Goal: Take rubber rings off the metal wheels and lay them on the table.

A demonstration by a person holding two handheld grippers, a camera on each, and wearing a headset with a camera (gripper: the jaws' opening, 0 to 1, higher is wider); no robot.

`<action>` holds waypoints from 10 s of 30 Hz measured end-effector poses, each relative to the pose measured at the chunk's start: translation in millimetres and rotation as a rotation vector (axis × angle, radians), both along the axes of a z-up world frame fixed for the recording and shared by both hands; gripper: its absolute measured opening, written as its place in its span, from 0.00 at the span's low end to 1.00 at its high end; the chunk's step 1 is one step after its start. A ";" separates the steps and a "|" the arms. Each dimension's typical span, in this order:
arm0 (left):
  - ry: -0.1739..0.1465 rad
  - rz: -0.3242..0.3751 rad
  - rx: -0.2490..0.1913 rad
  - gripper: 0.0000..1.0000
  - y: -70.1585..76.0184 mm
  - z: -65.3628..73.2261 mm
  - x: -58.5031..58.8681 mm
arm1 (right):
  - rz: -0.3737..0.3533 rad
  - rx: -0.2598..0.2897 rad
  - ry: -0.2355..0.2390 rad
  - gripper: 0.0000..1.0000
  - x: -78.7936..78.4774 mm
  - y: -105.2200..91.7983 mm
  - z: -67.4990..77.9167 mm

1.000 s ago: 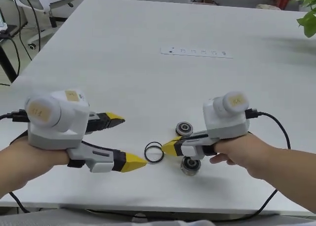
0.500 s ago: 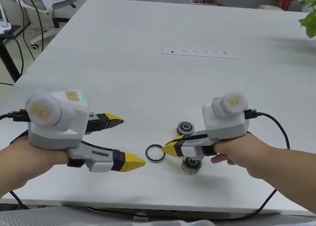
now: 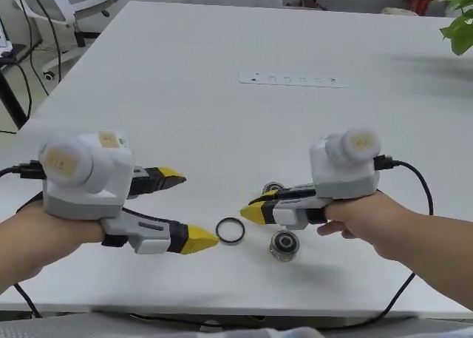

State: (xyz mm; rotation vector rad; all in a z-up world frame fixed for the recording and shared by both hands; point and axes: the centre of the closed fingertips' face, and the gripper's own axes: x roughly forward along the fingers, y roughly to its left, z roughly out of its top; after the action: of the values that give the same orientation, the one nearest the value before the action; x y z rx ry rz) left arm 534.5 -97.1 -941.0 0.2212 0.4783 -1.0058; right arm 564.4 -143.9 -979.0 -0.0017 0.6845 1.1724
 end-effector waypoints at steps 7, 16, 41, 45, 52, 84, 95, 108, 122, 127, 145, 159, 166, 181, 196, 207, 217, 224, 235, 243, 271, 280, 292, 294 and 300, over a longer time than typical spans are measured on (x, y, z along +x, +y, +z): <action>-0.014 -0.013 0.001 0.72 -7.6 7.1 11.7 | -0.016 0.022 -0.026 0.18 8.5 -7.1 11.5; -0.028 -0.036 -0.003 0.71 -22.7 13.1 26.8 | -0.066 0.043 -0.052 0.19 25.4 -25.7 22.4; -0.002 -0.059 0.009 0.68 -43.9 0.5 61.0 | -0.149 -0.008 -0.078 0.24 58.9 -73.9 6.5; 0.006 -0.065 0.013 0.66 -47.4 -3.8 62.9 | -0.139 -0.027 -0.085 0.24 56.9 -76.6 1.2; 0.018 -0.070 0.015 0.64 -52.6 -8.7 66.4 | -0.112 -0.038 -0.096 0.26 51.1 -74.7 -4.6; 0.079 -0.101 0.030 0.47 -82.0 -38.6 74.2 | -0.035 -0.093 -0.117 0.30 47.1 -66.0 -26.7; 0.101 -0.118 0.031 0.40 -91.9 -45.0 75.7 | -0.029 -0.101 -0.114 0.31 45.9 -67.8 -31.8; 0.103 -0.138 0.045 0.32 -102.1 -47.3 80.2 | -0.034 -0.097 -0.110 0.31 47.3 -68.6 -33.6; 0.098 -0.162 0.079 0.22 -107.7 -56.0 83.4 | -0.040 -0.095 -0.106 0.30 46.7 -69.8 -34.3; 0.059 -0.172 0.113 0.18 -107.9 -56.8 85.3 | -0.041 -0.093 -0.107 0.30 47.6 -69.3 -34.4; 0.024 -0.178 0.131 0.14 -106.9 -58.8 86.1 | -0.003 -0.089 -0.125 0.30 50.5 -54.7 -36.9; 0.016 -0.190 0.132 0.14 -109.4 -58.2 81.6 | 0.009 -0.088 -0.127 0.25 50.7 -56.1 -36.0; 0.012 -0.191 0.133 0.13 -109.9 -58.9 82.5 | 0.008 -0.096 -0.124 0.23 48.9 -58.1 -35.9; 0.016 -0.181 0.127 0.13 -110.8 -59.0 83.5 | 0.014 -0.135 -0.128 0.14 47.9 -66.8 -39.6; 0.022 -0.154 0.120 0.13 -109.7 -58.8 84.2 | -0.061 -0.097 -0.054 0.00 45.4 -70.6 -40.2; 0.023 -0.147 0.123 0.13 -109.1 -58.3 83.7 | -0.197 0.041 0.054 0.00 55.4 -73.2 -25.2; 0.033 -0.138 0.128 0.13 -108.8 -58.0 83.7 | -0.204 0.066 0.074 0.00 54.7 -68.4 -22.5; 0.033 -0.140 0.133 0.13 -108.5 -58.1 83.3 | -0.208 0.081 0.090 0.00 54.4 -67.0 -20.6; 0.030 -0.144 0.141 0.13 -108.5 -58.6 83.8 | -0.171 0.089 0.087 0.00 48.8 -59.4 -16.9; 0.025 -0.144 0.147 0.13 -108.0 -60.0 85.3 | -0.150 0.100 0.081 0.00 46.2 -55.5 -14.2; 0.048 -0.143 0.105 0.19 -108.9 -59.3 81.7 | -0.146 0.113 0.059 0.00 43.6 -57.0 -6.3; 0.048 -0.153 0.086 0.26 -103.2 -49.6 75.5 | -0.147 0.122 0.061 0.00 43.7 -55.8 -2.7; 0.013 -0.122 0.032 0.37 -86.9 -22.4 74.8 | -0.153 0.161 0.052 0.00 44.4 -53.3 14.0; 0.008 -0.120 0.025 0.38 -83.6 -18.1 72.9 | -0.152 0.165 0.049 0.00 43.6 -53.2 16.8; -0.009 -0.113 -0.001 0.43 -73.8 -3.2 64.3 | -0.149 0.175 0.045 0.00 40.6 -52.0 24.3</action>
State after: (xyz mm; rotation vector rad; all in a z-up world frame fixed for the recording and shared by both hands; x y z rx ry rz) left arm 598.9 -170.9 -944.2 0.2537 0.4610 -1.1145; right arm 605.0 -195.9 -954.7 0.2202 0.6085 1.0877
